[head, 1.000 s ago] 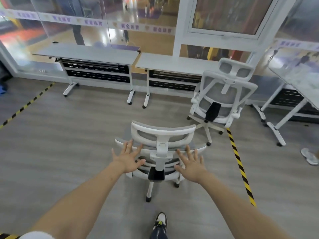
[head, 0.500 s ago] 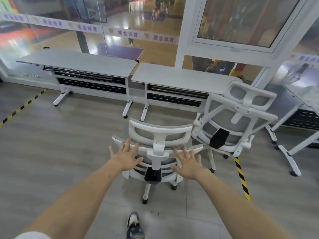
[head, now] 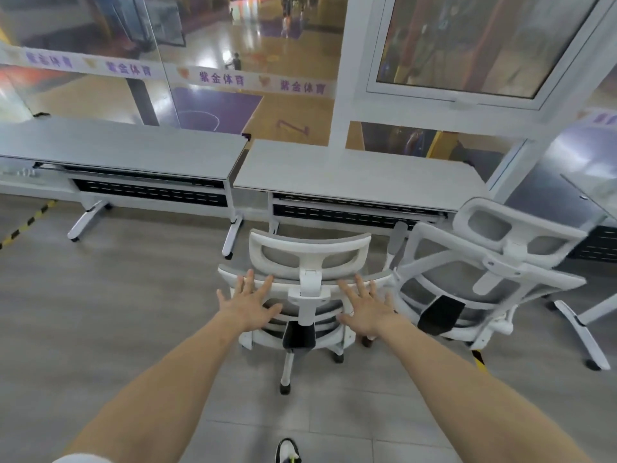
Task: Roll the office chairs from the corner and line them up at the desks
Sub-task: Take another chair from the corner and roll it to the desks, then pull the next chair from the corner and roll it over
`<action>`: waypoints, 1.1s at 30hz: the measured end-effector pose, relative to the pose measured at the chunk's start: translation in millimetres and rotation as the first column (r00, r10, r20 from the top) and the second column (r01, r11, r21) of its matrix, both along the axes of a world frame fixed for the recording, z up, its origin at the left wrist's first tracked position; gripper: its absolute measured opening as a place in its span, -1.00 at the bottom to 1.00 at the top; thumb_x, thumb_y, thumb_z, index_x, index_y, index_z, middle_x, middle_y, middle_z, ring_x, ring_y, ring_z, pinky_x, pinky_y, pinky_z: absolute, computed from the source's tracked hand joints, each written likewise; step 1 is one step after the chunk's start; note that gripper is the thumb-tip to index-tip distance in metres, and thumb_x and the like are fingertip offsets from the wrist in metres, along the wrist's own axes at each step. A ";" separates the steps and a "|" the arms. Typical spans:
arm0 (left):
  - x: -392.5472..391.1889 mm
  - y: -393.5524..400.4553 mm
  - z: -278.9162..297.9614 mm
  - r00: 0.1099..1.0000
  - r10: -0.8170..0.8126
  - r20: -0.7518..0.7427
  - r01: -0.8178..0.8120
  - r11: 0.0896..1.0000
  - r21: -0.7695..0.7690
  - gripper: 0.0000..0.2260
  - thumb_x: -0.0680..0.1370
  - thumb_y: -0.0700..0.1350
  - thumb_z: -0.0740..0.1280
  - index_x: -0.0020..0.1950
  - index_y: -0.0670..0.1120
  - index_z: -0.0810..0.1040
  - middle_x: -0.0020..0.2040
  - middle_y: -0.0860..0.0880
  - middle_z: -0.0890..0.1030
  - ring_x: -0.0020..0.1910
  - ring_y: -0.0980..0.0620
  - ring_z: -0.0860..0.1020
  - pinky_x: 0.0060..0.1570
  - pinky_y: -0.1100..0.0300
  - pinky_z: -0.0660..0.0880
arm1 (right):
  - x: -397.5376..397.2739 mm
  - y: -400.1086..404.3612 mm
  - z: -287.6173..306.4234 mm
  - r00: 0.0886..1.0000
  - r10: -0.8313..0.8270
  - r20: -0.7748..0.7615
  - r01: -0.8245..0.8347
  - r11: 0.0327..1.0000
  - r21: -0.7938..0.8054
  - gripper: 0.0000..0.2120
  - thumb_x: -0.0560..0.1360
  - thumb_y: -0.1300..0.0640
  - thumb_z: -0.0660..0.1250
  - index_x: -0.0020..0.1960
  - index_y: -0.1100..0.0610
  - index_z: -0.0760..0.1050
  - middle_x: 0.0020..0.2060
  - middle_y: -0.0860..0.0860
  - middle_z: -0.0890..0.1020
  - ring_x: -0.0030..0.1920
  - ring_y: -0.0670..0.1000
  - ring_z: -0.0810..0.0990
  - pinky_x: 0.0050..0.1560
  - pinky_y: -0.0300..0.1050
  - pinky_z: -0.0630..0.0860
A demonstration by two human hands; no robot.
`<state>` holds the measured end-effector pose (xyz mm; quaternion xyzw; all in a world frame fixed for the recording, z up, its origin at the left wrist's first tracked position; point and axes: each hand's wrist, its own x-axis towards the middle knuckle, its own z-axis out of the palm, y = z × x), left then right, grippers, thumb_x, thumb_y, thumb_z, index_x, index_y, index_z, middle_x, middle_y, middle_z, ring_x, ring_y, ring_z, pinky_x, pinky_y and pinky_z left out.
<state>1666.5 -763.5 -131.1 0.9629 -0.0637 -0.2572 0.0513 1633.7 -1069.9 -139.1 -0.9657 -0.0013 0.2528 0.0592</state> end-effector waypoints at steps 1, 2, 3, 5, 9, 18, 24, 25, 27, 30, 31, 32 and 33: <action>12.3 -1.6 -1.0 1.000 -0.002 0.006 0.002 1.000 0.006 -0.27 0.58 0.48 -0.01 0.62 0.33 -0.31 0.65 -0.01 -0.41 0.65 -0.12 -0.32 0.51 -0.46 -0.15 | 13.3 -1.4 -0.2 1.000 0.001 0.001 -0.001 1.000 -0.001 -0.20 0.59 -0.38 0.12 0.59 -0.35 -0.37 0.61 -0.01 -0.43 0.63 0.25 -0.33 0.53 0.45 -0.24; 23.3 -3.6 -2.7 1.000 -0.009 0.014 0.008 1.000 0.015 -0.27 0.58 0.46 -0.01 0.63 0.31 -0.31 0.65 -0.03 -0.40 0.65 -0.13 -0.32 0.52 -0.45 -0.14 | 24.9 -3.8 -0.2 1.000 0.003 -0.001 -0.003 1.000 -0.005 -0.20 0.60 -0.38 0.12 0.60 -0.34 -0.37 0.61 -0.01 -0.42 0.63 0.24 -0.33 0.53 0.44 -0.23; 32.5 -6.2 -3.8 1.000 -0.017 0.023 0.017 1.000 0.026 -0.26 0.59 0.45 0.00 0.64 0.30 -0.31 0.66 -0.04 -0.39 0.65 -0.13 -0.32 0.52 -0.43 -0.11 | 34.9 -7.0 0.9 1.000 0.009 -0.006 -0.009 1.000 -0.010 -0.19 0.60 -0.38 0.12 0.60 -0.34 -0.37 0.62 -0.02 -0.42 0.64 0.24 -0.32 0.54 0.43 -0.21; 48.8 -11.0 -3.6 0.999 -0.030 0.038 0.029 0.999 0.040 -0.25 0.60 0.44 0.02 0.64 0.27 -0.31 0.66 -0.06 -0.39 0.65 -0.14 -0.32 0.53 -0.43 -0.09 | 52.6 -13.1 2.2 1.000 0.022 -0.006 -0.022 1.000 -0.013 -0.19 0.61 -0.36 0.14 0.61 -0.33 -0.36 0.63 -0.02 -0.39 0.64 0.23 -0.30 0.55 0.43 -0.16; 76.2 -14.6 -2.2 0.998 -0.035 0.056 0.031 0.998 0.061 -0.25 0.60 0.44 0.03 0.64 0.28 -0.31 0.66 -0.05 -0.37 0.66 -0.15 -0.28 0.52 -0.45 -0.09 | 77.6 -13.4 -0.1 1.000 0.004 0.029 -0.006 0.999 0.054 -0.19 0.64 -0.23 0.19 0.63 -0.30 -0.32 0.64 -0.04 -0.36 0.65 0.19 -0.26 0.59 0.40 -0.06; 15.9 -20.3 16.0 0.981 0.081 0.177 -0.087 0.996 0.023 -0.44 0.68 0.25 0.06 0.66 0.25 0.00 0.69 -0.09 0.05 0.66 -0.17 0.00 0.50 -0.34 0.10 | 54.4 13.9 19.2 0.956 0.151 0.252 -0.156 0.988 0.000 -0.68 0.61 -0.01 0.15 0.24 0.11 0.50 0.22 0.08 0.55 0.28 0.19 0.48 0.23 0.13 0.44; -93.3 -2.6 22.3 0.894 0.279 0.350 -0.263 0.960 -0.092 -0.58 0.66 0.05 0.16 0.52 0.04 0.39 0.43 -0.07 0.45 0.44 -0.11 0.40 0.28 -0.06 0.39 | 0.0 68.9 31.4 0.892 0.347 0.290 -0.380 0.923 0.064 -0.63 0.63 -0.08 0.17 0.32 0.05 0.53 0.26 0.04 0.53 0.31 0.17 0.48 0.22 0.11 0.45; -114.5 4.3 21.2 0.883 0.315 0.348 -0.299 0.949 -0.100 -0.59 0.66 0.05 0.16 0.50 0.03 0.40 0.43 -0.07 0.45 0.44 -0.11 0.39 0.28 -0.06 0.39 | -10.1 81.3 30.8 0.868 0.390 0.306 -0.427 0.902 0.059 -0.65 0.62 -0.08 0.17 0.29 0.04 0.54 0.22 0.04 0.54 0.27 0.17 0.50 0.16 0.09 0.45; -160.6 22.3 20.5 0.855 0.392 0.340 -0.380 0.919 -0.104 -0.60 0.68 0.06 0.15 0.51 0.02 0.39 0.44 -0.06 0.44 0.46 -0.10 0.37 0.31 -0.05 0.37 | -31.6 110.4 28.3 0.816 0.474 0.330 -0.517 0.855 0.051 -0.67 0.63 -0.09 0.17 0.25 0.04 0.54 0.18 0.04 0.55 0.23 0.17 0.53 0.03 0.04 0.42; -236.0 59.3 21.0 0.778 0.521 0.350 -0.523 0.847 -0.099 -0.58 0.69 0.08 0.14 0.53 0.02 0.37 0.45 -0.06 0.44 0.47 -0.09 0.37 0.35 -0.05 0.37 | -69.8 168.3 27.7 0.736 0.600 0.312 -0.642 0.765 0.043 -0.62 0.65 -0.10 0.16 0.33 0.06 0.52 0.27 0.05 0.54 0.30 0.18 0.51 0.11 0.07 0.47; -261.9 72.3 21.8 0.741 0.574 0.350 -0.579 0.809 -0.100 -0.58 0.69 0.08 0.14 0.54 0.01 0.37 0.45 -0.07 0.44 0.46 -0.10 0.38 0.35 -0.05 0.38 | -85.3 190.8 29.1 0.697 0.645 0.313 -0.688 0.725 0.037 -0.61 0.65 -0.11 0.17 0.36 0.06 0.51 0.31 0.06 0.53 0.32 0.18 0.49 0.16 0.08 0.47; -288.6 85.0 22.6 0.700 0.623 0.348 -0.633 0.767 -0.100 -0.58 0.69 0.07 0.14 0.54 0.01 0.37 0.45 -0.08 0.44 0.44 -0.11 0.41 0.33 -0.04 0.39 | -102.7 213.9 30.5 0.657 0.684 0.318 -0.730 0.682 0.039 -0.60 0.65 -0.11 0.19 0.39 0.06 0.51 0.33 0.07 0.53 0.34 0.18 0.48 0.19 0.08 0.46; -315.0 97.8 23.4 0.660 0.668 0.344 -0.683 0.724 -0.097 -0.58 0.70 0.06 0.14 0.54 0.00 0.37 0.45 -0.08 0.44 0.41 -0.12 0.44 0.31 -0.04 0.40 | -121.0 237.6 31.3 0.620 0.715 0.322 -0.766 0.641 0.051 -0.59 0.65 -0.11 0.20 0.40 0.04 0.50 0.34 0.07 0.53 0.37 0.18 0.47 0.23 0.09 0.45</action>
